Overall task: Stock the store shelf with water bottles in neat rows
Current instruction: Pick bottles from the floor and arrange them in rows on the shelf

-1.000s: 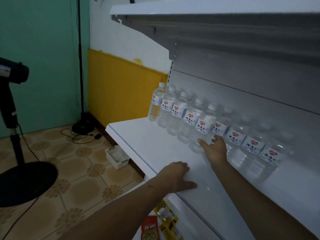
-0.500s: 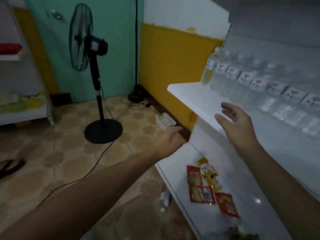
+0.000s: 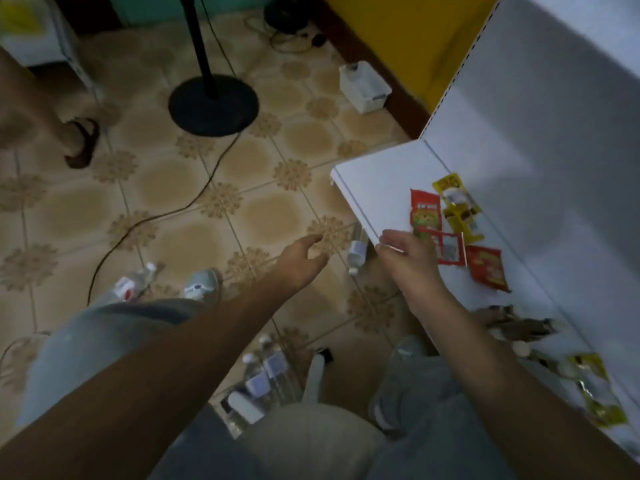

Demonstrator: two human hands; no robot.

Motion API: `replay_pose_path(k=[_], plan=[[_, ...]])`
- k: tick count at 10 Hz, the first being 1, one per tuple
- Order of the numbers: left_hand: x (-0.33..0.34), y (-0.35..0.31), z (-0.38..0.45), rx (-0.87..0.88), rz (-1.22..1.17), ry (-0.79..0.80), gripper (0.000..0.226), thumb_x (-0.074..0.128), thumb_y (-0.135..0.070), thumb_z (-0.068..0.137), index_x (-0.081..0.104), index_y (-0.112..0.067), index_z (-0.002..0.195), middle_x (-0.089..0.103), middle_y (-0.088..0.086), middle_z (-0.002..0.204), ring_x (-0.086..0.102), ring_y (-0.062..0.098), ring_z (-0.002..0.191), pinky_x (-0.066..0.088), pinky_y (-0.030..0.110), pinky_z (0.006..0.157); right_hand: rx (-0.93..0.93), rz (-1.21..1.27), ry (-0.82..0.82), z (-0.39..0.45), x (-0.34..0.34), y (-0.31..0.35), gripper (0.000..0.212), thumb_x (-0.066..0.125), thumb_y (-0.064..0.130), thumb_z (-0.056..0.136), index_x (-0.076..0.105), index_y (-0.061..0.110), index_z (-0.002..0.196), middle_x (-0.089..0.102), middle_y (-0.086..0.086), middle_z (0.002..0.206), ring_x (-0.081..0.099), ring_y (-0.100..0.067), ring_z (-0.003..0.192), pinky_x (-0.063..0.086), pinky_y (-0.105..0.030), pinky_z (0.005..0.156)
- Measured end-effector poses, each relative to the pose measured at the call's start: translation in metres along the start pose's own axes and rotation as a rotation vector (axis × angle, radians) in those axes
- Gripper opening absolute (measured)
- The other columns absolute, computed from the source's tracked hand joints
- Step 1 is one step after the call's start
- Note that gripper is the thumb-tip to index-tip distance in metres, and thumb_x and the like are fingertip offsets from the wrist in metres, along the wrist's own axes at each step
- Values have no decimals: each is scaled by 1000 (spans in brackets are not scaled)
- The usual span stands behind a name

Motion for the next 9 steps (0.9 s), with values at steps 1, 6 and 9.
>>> replay_pose_path(k=[1,6,9], plan=[[16,49,10,-102,10,38,50,49,-30,98,38,-16,145,37,2,150,36,20,136,30,27,106,141,-114,152,12,54,-56,37,65,21,92,59,14,128,62,0,119,59,-11,96,45,-17,68],[123,357,-21,-783,-230,126,48,49,-25,94,44,-10,140,43,7,146,40,21,134,24,20,106,501,-553,749,5,314,-331,51,71,21,87,53,6,133,55,-1,129,54,-21,122,39,-21,91],[169,382,-35,-915,-413,68,44,47,-6,93,46,-9,137,48,10,140,46,24,129,34,24,103,405,-774,603,-12,319,-359,56,72,25,81,48,11,130,55,-11,123,57,-32,108,49,-39,87]])
Point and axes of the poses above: each hand's wrist, its own z-axis towards the middle knuckle, its own x-axis out of the palm, y = z × x, the point moved 10 cm from there along z, towards the middle knuckle
